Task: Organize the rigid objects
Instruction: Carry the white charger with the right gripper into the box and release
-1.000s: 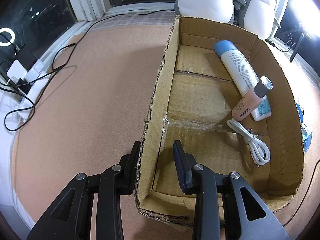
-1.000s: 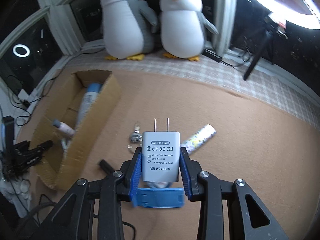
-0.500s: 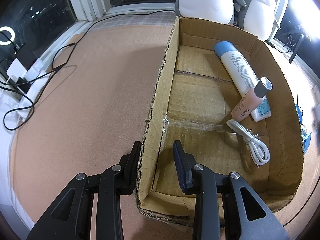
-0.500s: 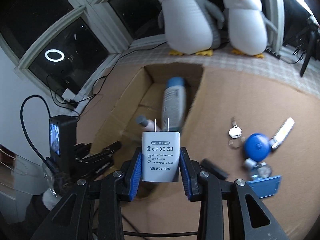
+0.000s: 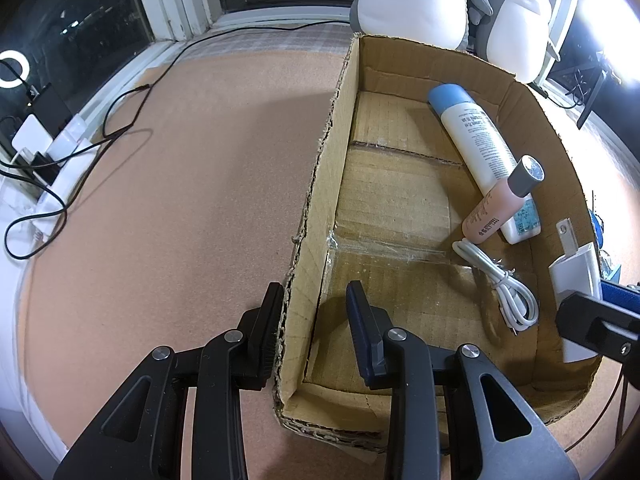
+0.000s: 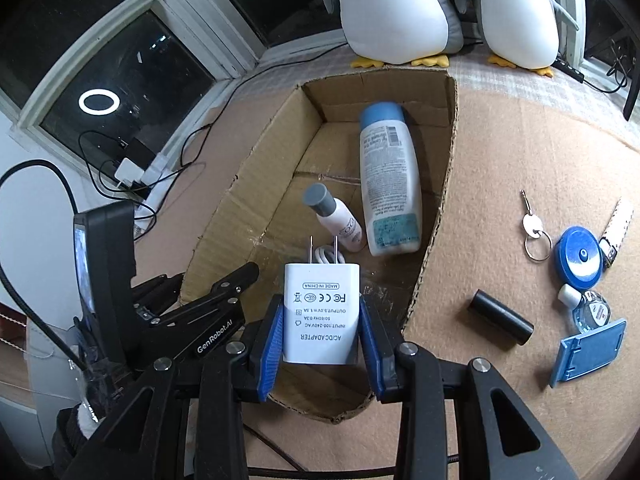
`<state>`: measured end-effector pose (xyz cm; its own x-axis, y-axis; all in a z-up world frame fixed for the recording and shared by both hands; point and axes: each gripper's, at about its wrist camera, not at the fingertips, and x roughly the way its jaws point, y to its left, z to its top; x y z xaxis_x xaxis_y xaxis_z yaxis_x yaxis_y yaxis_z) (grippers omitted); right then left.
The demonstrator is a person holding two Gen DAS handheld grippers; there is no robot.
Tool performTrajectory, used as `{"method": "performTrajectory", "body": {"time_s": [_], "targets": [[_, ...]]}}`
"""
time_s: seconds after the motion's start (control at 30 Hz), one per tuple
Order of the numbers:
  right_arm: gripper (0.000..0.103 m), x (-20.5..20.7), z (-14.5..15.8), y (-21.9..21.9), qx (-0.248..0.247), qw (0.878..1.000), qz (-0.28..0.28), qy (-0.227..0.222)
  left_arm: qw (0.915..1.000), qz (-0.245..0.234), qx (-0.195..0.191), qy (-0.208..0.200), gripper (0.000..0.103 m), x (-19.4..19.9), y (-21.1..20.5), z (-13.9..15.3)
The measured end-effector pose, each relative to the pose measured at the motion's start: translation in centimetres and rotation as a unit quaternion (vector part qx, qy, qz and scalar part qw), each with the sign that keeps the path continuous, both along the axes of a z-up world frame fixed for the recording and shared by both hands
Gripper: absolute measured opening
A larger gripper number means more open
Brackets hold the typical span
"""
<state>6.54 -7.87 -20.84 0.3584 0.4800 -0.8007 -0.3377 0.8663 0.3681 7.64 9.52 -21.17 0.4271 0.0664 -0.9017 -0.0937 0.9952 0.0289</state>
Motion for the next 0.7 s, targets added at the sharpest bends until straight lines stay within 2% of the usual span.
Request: {"method": "performTrajectory", "body": {"time_s": [0.13, 0.27, 0.7], "targets": [[0.032, 0.0, -0.1, 0.5, -0.005, 1.0, 0.006, 0.0, 1.0, 0.0, 0.0, 0.0, 0.031, 0.0, 0.1, 0.0], [0.039, 0.2, 0.0, 0.6, 0.001, 1.0, 0.005, 0.002, 1.0, 0.0, 0.0, 0.0, 0.031, 0.0, 0.1, 0.0], [0.04, -0.6, 2.3, -1.9, 0.011, 0.999, 0.004, -0.031, 1.0, -0.001, 0.0, 0.0, 0.031, 0.0, 0.1, 0.0]]}}
